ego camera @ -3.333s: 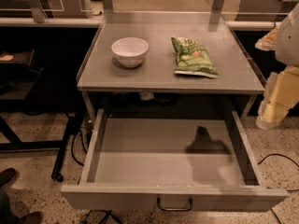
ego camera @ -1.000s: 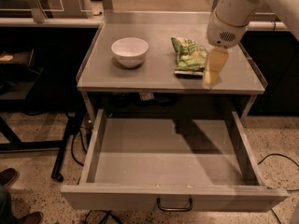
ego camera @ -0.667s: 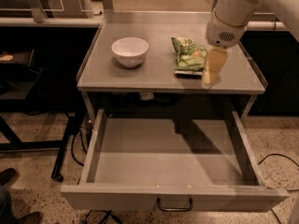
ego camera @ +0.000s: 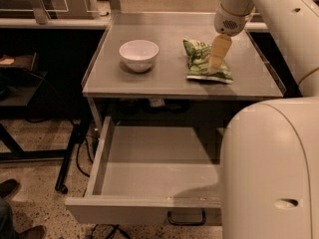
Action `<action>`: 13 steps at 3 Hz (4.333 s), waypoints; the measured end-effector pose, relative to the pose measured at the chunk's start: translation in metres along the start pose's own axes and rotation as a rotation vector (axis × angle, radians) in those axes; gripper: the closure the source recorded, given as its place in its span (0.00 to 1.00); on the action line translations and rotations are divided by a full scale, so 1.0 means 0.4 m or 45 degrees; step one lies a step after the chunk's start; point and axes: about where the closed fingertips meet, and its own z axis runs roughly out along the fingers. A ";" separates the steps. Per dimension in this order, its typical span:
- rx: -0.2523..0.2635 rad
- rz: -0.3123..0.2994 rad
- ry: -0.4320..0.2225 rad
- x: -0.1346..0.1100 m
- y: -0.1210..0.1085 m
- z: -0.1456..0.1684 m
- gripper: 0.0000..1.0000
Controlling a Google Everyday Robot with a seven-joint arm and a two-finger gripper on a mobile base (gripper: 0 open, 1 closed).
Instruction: Place green jalapeno chip bag into top drawer
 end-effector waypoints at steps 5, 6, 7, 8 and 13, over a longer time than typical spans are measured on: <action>-0.062 0.025 0.020 0.004 -0.051 0.187 0.19; -0.052 0.024 0.014 -0.001 -0.058 0.192 0.41; -0.052 0.024 0.014 -0.002 -0.058 0.189 0.66; -0.052 0.024 0.014 -0.002 -0.058 0.189 0.95; 0.105 0.015 -0.147 0.047 0.024 -0.058 1.00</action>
Offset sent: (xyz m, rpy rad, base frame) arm 0.0286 -0.0153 -0.0290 0.0059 0.0593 -0.0305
